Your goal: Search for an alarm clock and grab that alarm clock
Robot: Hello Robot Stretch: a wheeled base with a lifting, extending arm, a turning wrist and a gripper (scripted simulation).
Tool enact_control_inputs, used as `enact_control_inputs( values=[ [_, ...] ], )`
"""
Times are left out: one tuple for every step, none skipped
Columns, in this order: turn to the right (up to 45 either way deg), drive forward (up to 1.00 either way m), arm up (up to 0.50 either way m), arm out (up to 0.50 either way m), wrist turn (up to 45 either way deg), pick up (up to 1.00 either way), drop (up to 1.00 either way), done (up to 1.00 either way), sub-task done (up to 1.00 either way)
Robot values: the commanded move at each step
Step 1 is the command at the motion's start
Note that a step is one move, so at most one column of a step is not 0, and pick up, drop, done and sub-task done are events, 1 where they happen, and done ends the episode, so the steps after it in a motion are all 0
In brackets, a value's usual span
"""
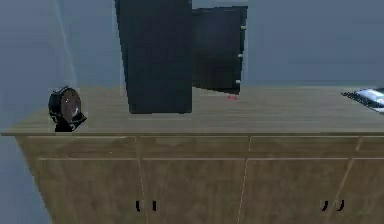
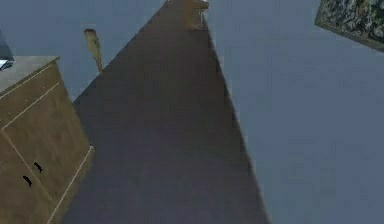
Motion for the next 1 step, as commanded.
enact_control_inputs(
  values=[
    [15.0, 0.0, 0.0, 0.0, 0.0, 0.0, 0.0, 0.0, 0.0]
  ],
)
